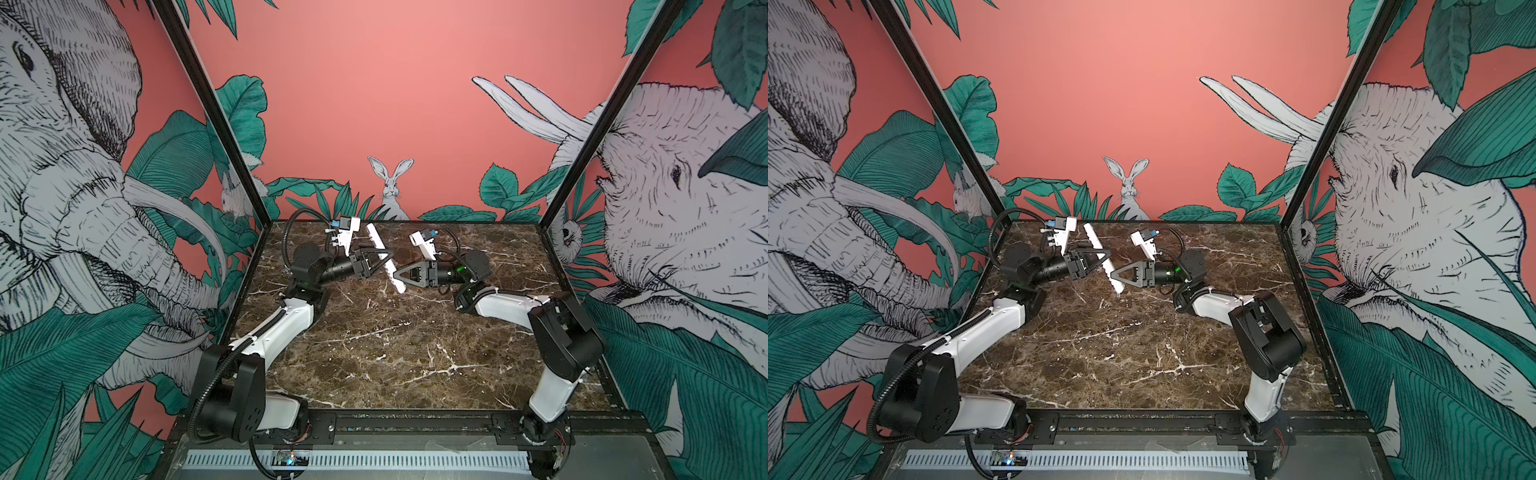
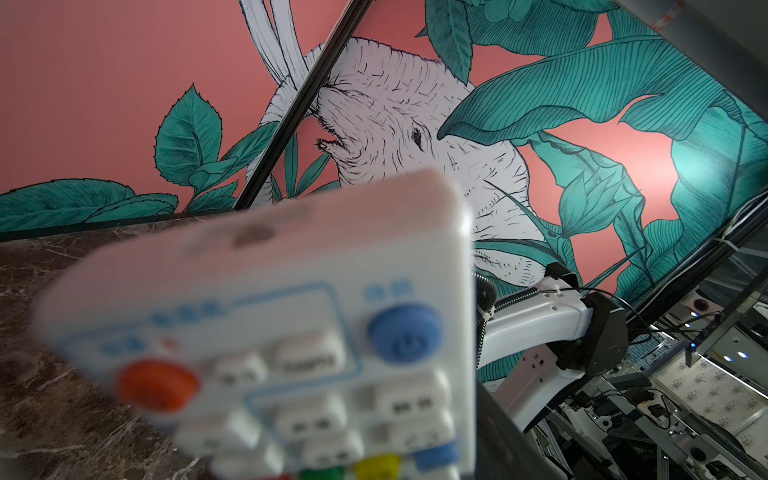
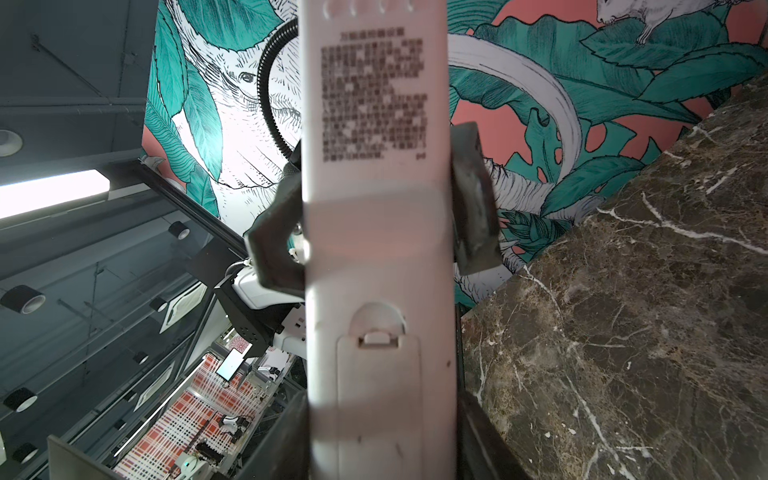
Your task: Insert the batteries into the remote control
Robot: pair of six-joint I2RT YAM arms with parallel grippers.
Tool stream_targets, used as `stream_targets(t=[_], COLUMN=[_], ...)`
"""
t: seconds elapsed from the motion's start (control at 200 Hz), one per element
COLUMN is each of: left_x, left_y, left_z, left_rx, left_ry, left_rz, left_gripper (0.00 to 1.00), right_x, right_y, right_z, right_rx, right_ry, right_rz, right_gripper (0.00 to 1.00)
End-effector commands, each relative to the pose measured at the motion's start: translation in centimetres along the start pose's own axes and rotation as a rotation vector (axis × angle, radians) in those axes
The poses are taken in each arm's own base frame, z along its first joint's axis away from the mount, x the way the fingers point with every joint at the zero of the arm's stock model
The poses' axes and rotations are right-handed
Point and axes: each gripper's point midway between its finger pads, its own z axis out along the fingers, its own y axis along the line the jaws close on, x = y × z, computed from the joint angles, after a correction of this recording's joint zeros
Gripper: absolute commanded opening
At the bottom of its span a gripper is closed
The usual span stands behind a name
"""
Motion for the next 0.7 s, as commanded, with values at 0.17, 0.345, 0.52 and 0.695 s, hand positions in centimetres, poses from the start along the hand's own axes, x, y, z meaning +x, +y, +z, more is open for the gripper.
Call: stream_targets(t=[0.17, 0.345, 0.52, 0.695], left_x=[-0.7, -0.3, 0.5, 3.2], left_y=[0.6, 2.0, 3.2, 5.4], left_z=[-0.4, -1.4, -2.6, -3.3], left_rx=[-0.120, -0.210, -0.273, -0.352], left_ry=[0.029, 0.082, 0.093, 0.166], left_rz=[0.121, 0.082, 0.049, -0.027], left_gripper=[0.42, 0.43, 0.43, 0.43], right_x=[-0.7, -0.9, -1.1, -1.0], right_y=[0.3, -2.4, -4.7, -8.3], right_z=[0.3, -0.6, -1.1, -3.9], right_rx=[-0.027, 0.013, 0.014, 0.086], right_ry=[-0.004, -0.016, -0.011, -0.062], right_rz=[0.017, 0.020, 0.041, 0.075], right_gripper=[0.50, 0.66, 0.99, 0.99])
